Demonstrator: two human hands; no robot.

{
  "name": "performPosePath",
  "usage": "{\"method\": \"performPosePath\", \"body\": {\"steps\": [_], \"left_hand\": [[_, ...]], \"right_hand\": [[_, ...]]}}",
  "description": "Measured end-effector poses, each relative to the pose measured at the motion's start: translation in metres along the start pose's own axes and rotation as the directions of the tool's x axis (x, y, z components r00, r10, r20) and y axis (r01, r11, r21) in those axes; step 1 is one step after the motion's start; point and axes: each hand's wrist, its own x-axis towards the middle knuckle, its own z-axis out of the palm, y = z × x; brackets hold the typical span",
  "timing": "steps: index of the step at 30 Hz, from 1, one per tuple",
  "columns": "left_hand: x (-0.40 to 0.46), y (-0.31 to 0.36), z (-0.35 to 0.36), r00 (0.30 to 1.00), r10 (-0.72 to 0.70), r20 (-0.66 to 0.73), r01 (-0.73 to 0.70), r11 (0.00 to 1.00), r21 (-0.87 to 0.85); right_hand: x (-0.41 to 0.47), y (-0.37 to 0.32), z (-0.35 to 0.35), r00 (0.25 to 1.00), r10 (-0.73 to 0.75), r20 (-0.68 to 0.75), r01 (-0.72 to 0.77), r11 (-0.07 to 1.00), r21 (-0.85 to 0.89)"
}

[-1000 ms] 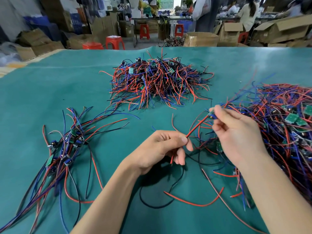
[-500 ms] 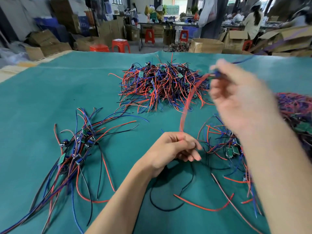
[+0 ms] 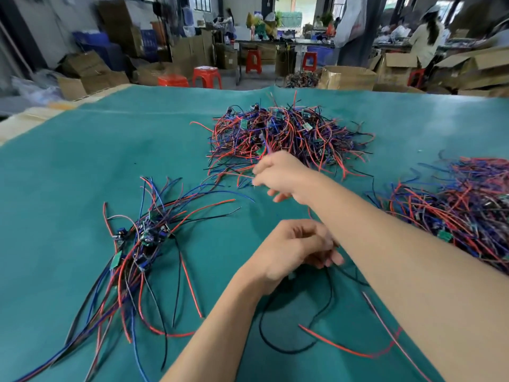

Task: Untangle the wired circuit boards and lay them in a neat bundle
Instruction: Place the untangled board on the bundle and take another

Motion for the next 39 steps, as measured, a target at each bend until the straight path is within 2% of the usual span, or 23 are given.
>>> {"method": "performPosePath", "body": {"steps": [2, 6, 11, 13, 17, 20, 25, 29, 39], "left_hand": [[0.000, 0.000, 0.000, 1.000, 0.000, -0.004, 0.000, 1.000, -0.005], [-0.001, 0.003, 0.000, 1.000, 0.000, -0.009, 0.000, 1.000, 0.009], [-0.002, 0.004, 0.000, 0.999, -0.022, -0.030, 0.022, 1.000, -0.015], [-0.001, 0.004, 0.000, 0.998, -0.038, -0.055, 0.037, 0.999, -0.030], [0.000, 0.004, -0.001, 0.996, -0.057, -0.075, 0.053, 0.997, -0.054], [0.001, 0.005, 0.000, 0.988, -0.082, -0.130, 0.068, 0.992, -0.108], [0.008, 0.004, -0.004, 0.939, -0.149, -0.311, 0.031, 0.935, -0.355], [0.011, 0.004, -0.007, 0.923, -0.186, -0.337, -0.002, 0.873, -0.489], [0.005, 0.002, -0.001, 0.946, -0.114, -0.305, 0.032, 0.965, -0.261]], "right_hand": [[0.008, 0.013, 0.003, 0.997, 0.062, 0.039, -0.065, 0.994, 0.091], [0.015, 0.022, 0.014, 0.998, 0.031, 0.056, -0.043, 0.977, 0.210], [0.020, 0.031, 0.002, 0.973, 0.059, -0.222, 0.023, 0.936, 0.350], [0.018, 0.035, -0.009, 0.960, 0.072, -0.271, 0.048, 0.910, 0.413], [0.007, 0.049, -0.030, 0.974, 0.030, -0.224, 0.086, 0.869, 0.488], [-0.009, 0.060, -0.044, 0.980, -0.027, -0.199, 0.120, 0.873, 0.473], [-0.060, 0.079, -0.057, 0.976, -0.141, -0.168, 0.199, 0.892, 0.407], [-0.112, 0.094, -0.053, 0.972, -0.217, -0.094, 0.237, 0.892, 0.385], [-0.150, 0.111, -0.024, 0.964, -0.259, 0.065, 0.216, 0.899, 0.381]]}}
